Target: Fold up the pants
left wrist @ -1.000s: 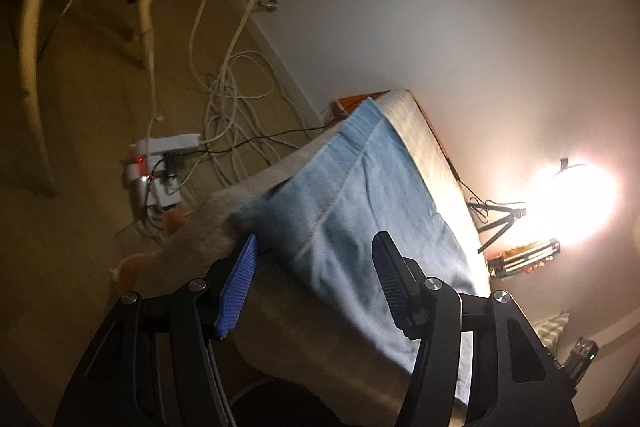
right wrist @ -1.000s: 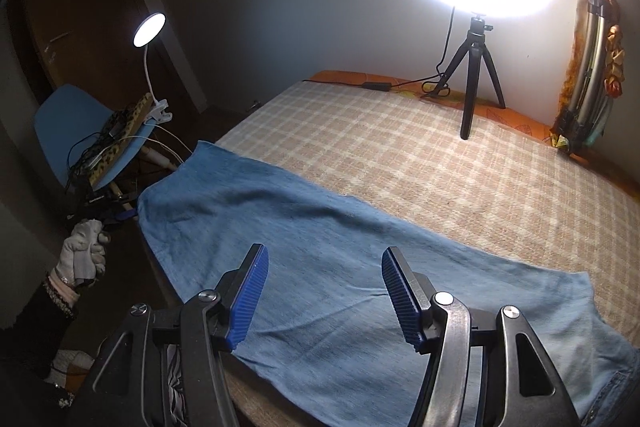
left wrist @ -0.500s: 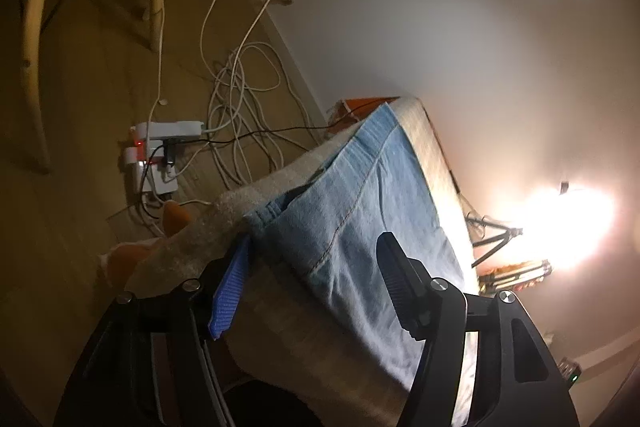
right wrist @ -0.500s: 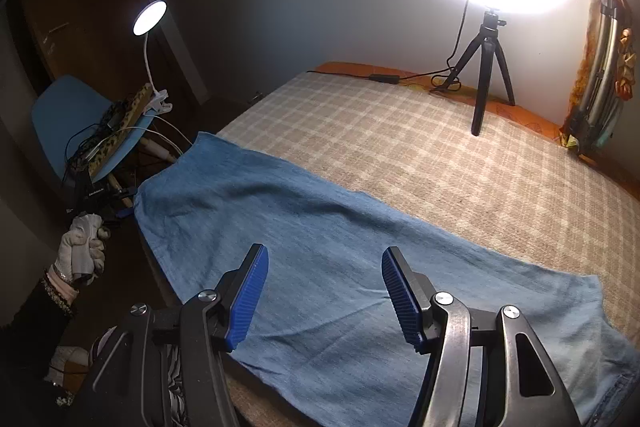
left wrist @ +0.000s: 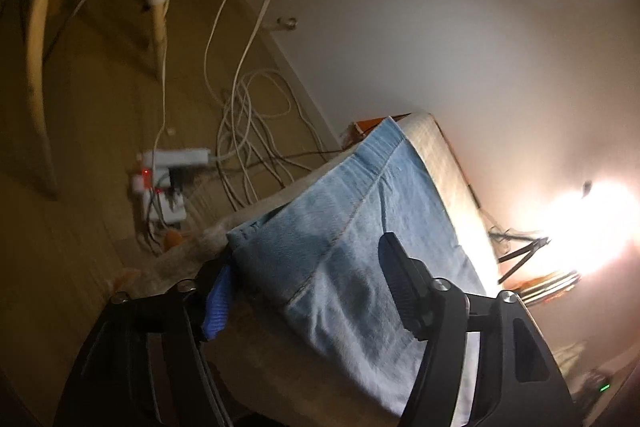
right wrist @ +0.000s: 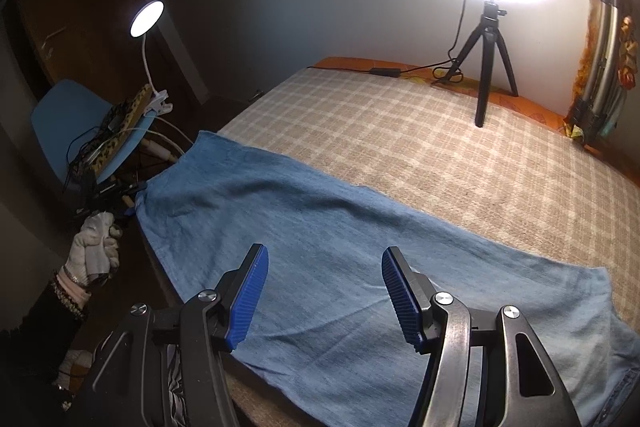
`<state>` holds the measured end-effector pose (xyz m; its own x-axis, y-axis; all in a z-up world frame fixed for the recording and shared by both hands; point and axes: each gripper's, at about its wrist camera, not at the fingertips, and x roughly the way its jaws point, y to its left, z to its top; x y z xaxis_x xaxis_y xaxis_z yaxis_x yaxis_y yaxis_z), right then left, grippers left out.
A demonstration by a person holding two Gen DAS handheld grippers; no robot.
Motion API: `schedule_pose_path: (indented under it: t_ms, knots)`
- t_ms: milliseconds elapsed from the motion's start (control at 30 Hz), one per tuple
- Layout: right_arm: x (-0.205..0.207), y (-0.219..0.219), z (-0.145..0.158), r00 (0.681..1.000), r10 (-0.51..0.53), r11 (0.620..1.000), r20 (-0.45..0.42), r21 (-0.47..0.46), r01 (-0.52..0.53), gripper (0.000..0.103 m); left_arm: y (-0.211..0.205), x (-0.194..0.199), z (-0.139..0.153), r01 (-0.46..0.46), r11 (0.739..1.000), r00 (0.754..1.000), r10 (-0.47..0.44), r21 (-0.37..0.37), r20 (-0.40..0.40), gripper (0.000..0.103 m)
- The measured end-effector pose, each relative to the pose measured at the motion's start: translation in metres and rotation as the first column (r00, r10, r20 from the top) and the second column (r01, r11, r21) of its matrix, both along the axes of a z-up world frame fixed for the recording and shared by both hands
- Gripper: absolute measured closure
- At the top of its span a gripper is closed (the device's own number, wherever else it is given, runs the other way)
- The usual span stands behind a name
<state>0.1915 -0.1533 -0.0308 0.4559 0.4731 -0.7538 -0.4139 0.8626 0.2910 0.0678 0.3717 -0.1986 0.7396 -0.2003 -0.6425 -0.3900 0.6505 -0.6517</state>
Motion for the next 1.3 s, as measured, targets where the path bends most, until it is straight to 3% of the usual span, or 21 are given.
schedule_pose_path:
  t_ms: [67,267,400,500,633,800,900,1133,1300]
  knots:
    - [0.000,0.003,0.000,1.000,0.008,1.000,0.002,-0.011,-0.008,0.041,-0.004,0.001,0.006,-0.005,0.998,1.000,0.005,0.058,0.001,0.079]
    - [0.010,0.015,0.000,1.000,0.025,1.000,-0.012,-0.010,-0.025,0.041,-0.025,-0.001,0.035,0.037,0.981,0.994,-0.056,0.190,0.093,0.088]
    - [0.028,0.041,0.004,0.996,0.083,0.996,-0.030,0.027,-0.082,0.041,-0.064,0.000,0.058,0.145,0.948,0.968,-0.194,0.282,0.156,0.089]
    - [0.053,0.068,0.005,0.989,0.135,0.988,-0.055,0.088,-0.130,0.038,-0.102,0.001,0.065,0.237,0.906,0.938,-0.308,0.350,0.162,0.089]
    - [0.088,0.112,-0.005,0.967,0.221,0.964,-0.127,0.179,-0.196,0.034,-0.143,0.002,0.061,0.340,0.850,0.898,-0.421,0.403,0.130,0.089]
    - [0.120,0.167,-0.031,0.924,0.313,0.930,-0.220,0.267,-0.252,0.031,-0.174,0.003,0.050,0.420,0.799,0.862,-0.500,0.431,0.087,0.089]
    - [0.130,0.207,-0.044,0.904,0.357,0.923,-0.235,0.238,-0.303,0.031,-0.177,0.002,0.048,0.424,0.794,0.859,-0.505,0.435,0.085,0.089]
    - [0.118,0.310,-0.030,0.832,0.517,0.856,-0.201,0.107,-0.506,0.031,-0.191,-0.010,0.050,0.390,0.789,0.867,-0.488,0.476,0.098,0.089]
    - [0.115,0.357,-0.022,0.810,0.549,0.830,-0.207,0.023,-0.557,0.031,-0.200,-0.013,0.047,0.395,0.785,0.861,-0.497,0.476,0.106,0.089]
